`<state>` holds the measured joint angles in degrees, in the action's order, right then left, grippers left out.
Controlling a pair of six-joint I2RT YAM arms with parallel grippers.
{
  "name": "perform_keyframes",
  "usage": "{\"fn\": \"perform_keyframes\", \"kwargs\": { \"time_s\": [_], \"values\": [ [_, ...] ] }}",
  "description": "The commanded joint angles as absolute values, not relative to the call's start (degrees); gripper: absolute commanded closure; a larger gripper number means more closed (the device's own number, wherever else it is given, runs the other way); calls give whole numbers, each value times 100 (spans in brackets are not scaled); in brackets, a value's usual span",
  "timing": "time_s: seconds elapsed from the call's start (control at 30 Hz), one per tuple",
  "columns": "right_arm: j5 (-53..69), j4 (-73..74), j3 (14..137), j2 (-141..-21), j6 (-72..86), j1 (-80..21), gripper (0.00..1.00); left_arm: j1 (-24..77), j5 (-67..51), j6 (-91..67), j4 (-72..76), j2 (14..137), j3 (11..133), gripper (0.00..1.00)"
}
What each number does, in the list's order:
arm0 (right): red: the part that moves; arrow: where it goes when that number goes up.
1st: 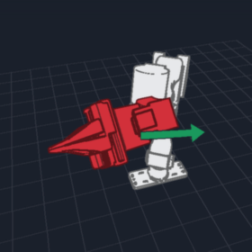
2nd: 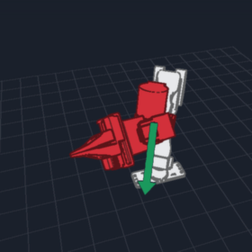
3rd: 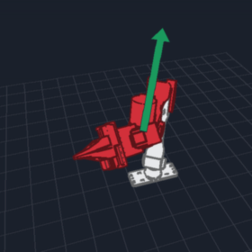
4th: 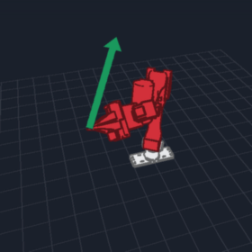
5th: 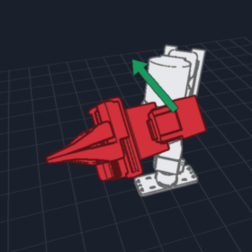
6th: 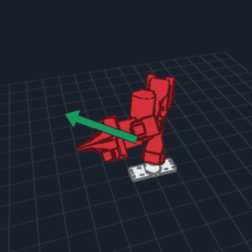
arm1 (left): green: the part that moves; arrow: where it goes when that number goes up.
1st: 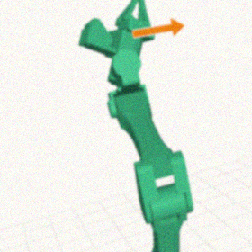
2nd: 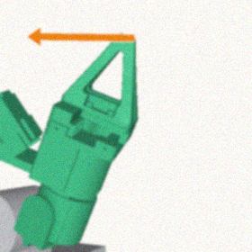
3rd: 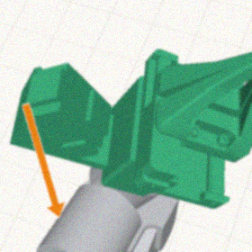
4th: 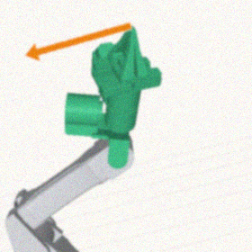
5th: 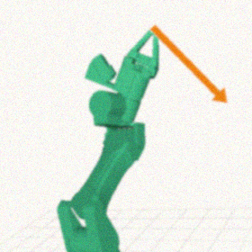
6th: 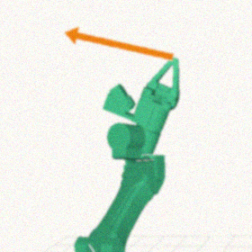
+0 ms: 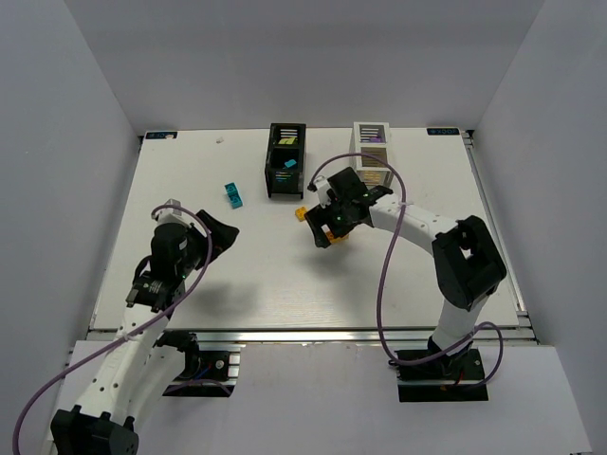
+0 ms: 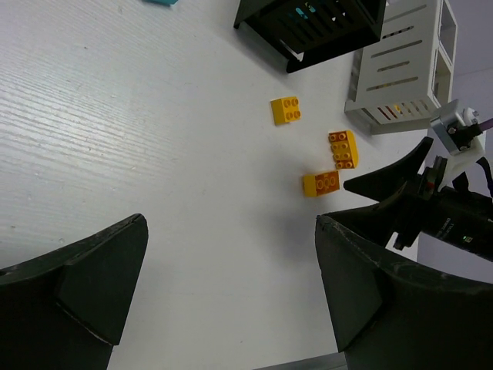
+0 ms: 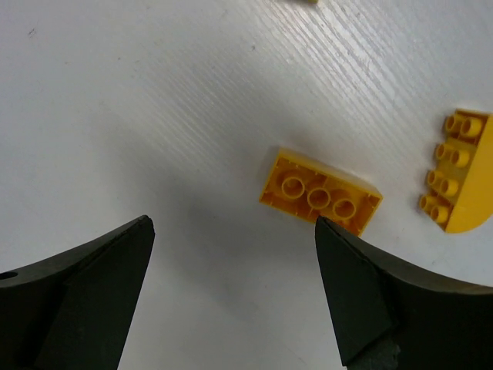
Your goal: Sort the legos into containers by color
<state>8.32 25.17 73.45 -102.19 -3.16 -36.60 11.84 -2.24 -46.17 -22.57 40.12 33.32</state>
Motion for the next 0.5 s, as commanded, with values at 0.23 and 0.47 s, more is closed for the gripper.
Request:
{"fn": "perform_keyframes", "kwargs": {
  "time_s": [0.23,0.47],
  "values": [
    [1960,3750,7743,-10063,-6885,-3533,11,1169,-79,-4693,-2321,3999,3191,2],
    [2267,4702,8050,-10703,-9324,-3156,14,1169,-114,-4685,-2232,4201,3208,2]
  ]
}}
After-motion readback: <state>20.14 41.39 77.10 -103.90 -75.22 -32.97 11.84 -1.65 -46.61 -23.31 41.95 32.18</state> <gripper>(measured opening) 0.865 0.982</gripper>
